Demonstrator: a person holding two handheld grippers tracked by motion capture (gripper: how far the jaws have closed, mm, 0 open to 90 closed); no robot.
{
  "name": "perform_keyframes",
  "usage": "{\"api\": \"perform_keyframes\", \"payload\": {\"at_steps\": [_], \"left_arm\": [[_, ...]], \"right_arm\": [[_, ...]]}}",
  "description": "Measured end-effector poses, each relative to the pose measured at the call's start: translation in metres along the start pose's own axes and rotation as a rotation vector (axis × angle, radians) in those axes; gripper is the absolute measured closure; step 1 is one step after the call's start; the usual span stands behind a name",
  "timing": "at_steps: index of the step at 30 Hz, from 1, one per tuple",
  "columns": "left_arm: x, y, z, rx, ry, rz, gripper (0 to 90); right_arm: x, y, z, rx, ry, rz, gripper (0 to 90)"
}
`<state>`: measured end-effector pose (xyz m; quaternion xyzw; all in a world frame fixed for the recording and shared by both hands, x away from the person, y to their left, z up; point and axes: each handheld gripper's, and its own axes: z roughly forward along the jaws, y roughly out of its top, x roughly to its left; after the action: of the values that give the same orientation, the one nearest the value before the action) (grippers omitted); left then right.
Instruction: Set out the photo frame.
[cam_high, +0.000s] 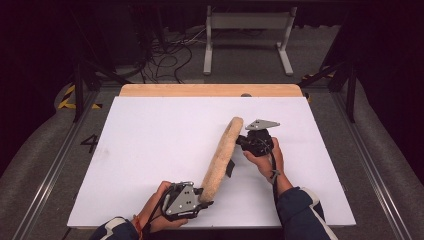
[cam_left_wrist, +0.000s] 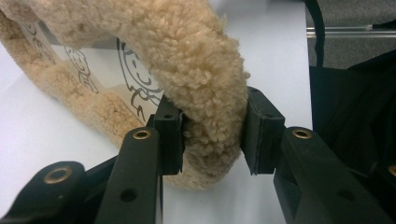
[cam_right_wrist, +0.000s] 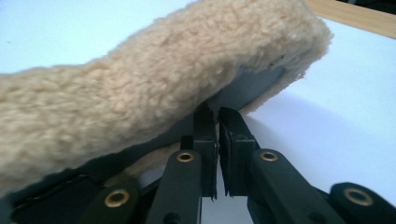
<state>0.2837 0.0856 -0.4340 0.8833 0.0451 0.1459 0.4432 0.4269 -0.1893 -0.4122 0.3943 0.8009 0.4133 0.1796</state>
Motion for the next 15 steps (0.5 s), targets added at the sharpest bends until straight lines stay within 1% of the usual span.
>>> {"api": "perform_keyframes", "payload": {"at_steps": [1, 3, 4, 6, 7, 8, 9, 10, 11, 12, 13, 15], "left_arm": [[0.000, 0.000, 0.000, 0.000, 0.005, 0.001, 63.5], [0.000, 0.000, 0.000, -0.005, 0.013, 0.004, 63.4], [-0.001, -0.001, -0.001, -0.008, 0.017, -0.006, 63.4], [-0.002, -0.004, -0.003, -0.011, 0.029, -0.021, 63.1], [-0.001, -0.005, -0.004, -0.014, 0.029, -0.022, 62.9], [-0.001, -0.006, -0.005, -0.019, 0.024, -0.032, 62.5], [-0.001, -0.007, -0.007, -0.021, 0.025, -0.036, 61.9], [-0.001, -0.008, -0.008, -0.023, 0.016, -0.042, 61.4], [-0.001, -0.009, -0.010, -0.023, 0.012, -0.035, 61.1], [-0.001, -0.010, -0.012, -0.022, 0.009, -0.032, 60.9], [-0.001, -0.011, -0.014, -0.019, 0.006, -0.037, 60.7], [-0.001, -0.011, -0.015, -0.021, 0.002, -0.035, 60.4]], "right_arm": [[0.000, 0.000, -0.001, -0.001, 0.001, 0.002, 84.0], [0.000, 0.000, -0.005, 0.000, 0.003, 0.023, 80.0], [0.000, 0.000, -0.009, -0.002, 0.005, 0.035, 80.0], [-0.001, -0.001, -0.021, -0.010, 0.050, 0.130, 78.0], [-0.001, 0.000, -0.030, -0.019, 0.063, 0.159, 74.6], [0.000, 0.000, -0.037, -0.033, 0.071, 0.177, 70.8], [0.002, 0.000, -0.042, -0.033, 0.082, 0.199, 67.4], [0.004, 0.000, -0.045, -0.028, 0.087, 0.202, 65.9], [0.008, 0.001, -0.048, -0.026, 0.094, 0.194, 63.3], [0.013, 0.002, -0.050, -0.026, 0.097, 0.181, 60.7], [0.018, 0.003, -0.052, -0.028, 0.102, 0.167, 58.8], [0.024, 0.005, -0.054, -0.036, 0.117, 0.168, 55.1]]}}
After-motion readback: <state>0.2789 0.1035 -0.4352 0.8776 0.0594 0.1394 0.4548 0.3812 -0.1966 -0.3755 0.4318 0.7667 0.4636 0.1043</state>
